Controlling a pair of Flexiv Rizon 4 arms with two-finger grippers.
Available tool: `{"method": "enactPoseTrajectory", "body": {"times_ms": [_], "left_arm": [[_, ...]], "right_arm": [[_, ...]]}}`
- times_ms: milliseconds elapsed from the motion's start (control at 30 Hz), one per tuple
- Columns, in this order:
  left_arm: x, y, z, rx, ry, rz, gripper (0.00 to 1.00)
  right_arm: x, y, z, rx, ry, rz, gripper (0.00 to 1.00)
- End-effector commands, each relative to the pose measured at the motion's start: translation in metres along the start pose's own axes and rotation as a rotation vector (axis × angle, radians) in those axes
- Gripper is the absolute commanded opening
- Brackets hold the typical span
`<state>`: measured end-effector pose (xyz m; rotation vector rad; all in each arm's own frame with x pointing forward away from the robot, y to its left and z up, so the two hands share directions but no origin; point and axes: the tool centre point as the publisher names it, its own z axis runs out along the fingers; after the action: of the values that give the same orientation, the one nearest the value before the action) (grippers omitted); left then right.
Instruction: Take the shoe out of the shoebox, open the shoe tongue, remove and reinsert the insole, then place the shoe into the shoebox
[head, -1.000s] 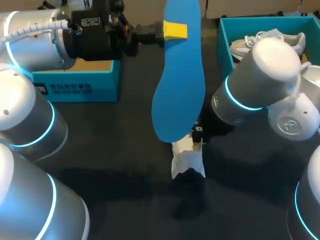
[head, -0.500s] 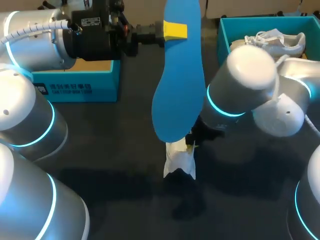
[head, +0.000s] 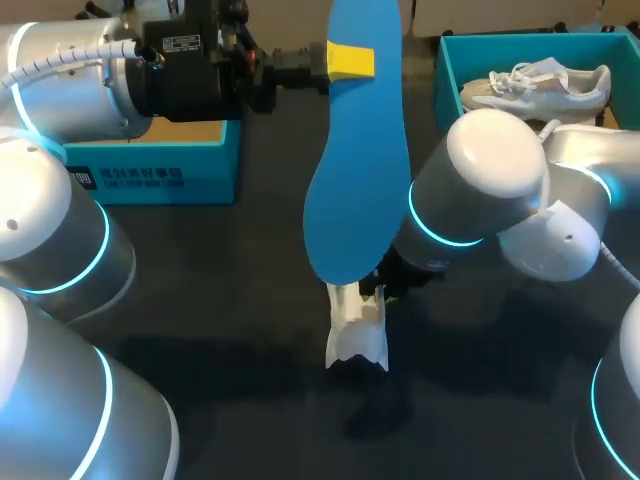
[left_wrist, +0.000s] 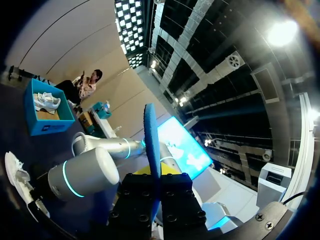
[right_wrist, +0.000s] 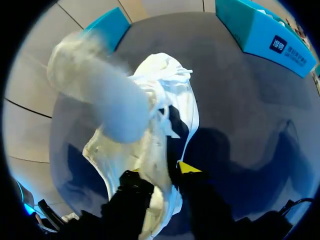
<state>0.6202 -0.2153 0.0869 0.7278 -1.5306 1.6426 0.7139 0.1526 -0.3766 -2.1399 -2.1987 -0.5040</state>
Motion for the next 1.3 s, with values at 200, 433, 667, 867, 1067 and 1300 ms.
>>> {"method": "enactPoseTrajectory", "body": {"times_ms": [200, 433, 667, 867, 1067, 1300], "left_arm": [[-0.001, -0.001, 0.003, 0.0, 0.002, 0.0, 0.0], [-0.001, -0.001, 0.003, 0.0, 0.002, 0.0, 0.0], [-0.001, -0.001, 0.003, 0.0, 0.002, 0.0, 0.0], [-0.001, -0.001, 0.003, 0.0, 0.002, 0.0, 0.0], [-0.001, -0.001, 0.003, 0.0, 0.002, 0.0, 0.0], [-0.001, -0.001, 0.003, 0.0, 0.002, 0.0, 0.0]], "right_arm": [[0.002, -0.004, -0.029, -0.033, 0.103, -0.002, 0.85], [-0.002, -0.006, -0.054, 0.0, 0.188, 0.015, 1.0], [-0.002, -0.006, -0.054, 0.0, 0.188, 0.015, 1.0], [-0.002, -0.006, -0.054, 0.0, 0.188, 0.015, 1.0], [-0.005, 0.005, -0.078, -0.102, 0.338, 0.032, 1.0], [-0.008, 0.013, -0.105, -0.139, 0.487, 0.045, 1.0]]}}
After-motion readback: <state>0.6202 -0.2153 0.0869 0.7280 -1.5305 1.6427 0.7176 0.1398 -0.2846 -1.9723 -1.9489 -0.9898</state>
